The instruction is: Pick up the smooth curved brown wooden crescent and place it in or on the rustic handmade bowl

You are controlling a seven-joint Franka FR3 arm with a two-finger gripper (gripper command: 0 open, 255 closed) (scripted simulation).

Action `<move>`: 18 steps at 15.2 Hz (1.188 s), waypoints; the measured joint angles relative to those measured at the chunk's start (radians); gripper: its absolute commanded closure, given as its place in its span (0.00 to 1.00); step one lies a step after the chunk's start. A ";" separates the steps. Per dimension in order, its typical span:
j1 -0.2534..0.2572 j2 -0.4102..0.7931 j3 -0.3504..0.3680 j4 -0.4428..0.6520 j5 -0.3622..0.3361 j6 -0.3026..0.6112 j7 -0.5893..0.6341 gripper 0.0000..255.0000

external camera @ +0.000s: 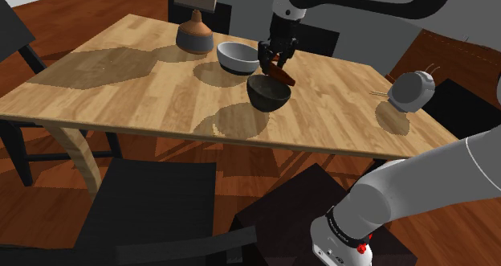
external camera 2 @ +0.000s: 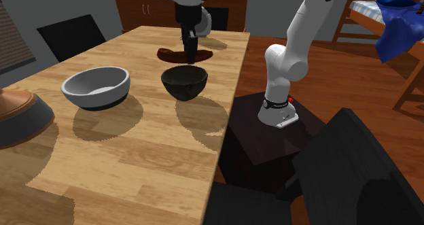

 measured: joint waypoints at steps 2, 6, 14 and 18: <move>0.000 -0.004 -0.001 -0.029 0.001 0.025 -0.001 1.00; 0.002 -0.011 -0.001 -0.093 0.002 0.082 0.001 1.00; 0.003 -0.008 0.003 -0.158 0.002 0.150 0.008 1.00; 0.003 -0.008 0.003 -0.158 0.002 0.151 0.008 0.00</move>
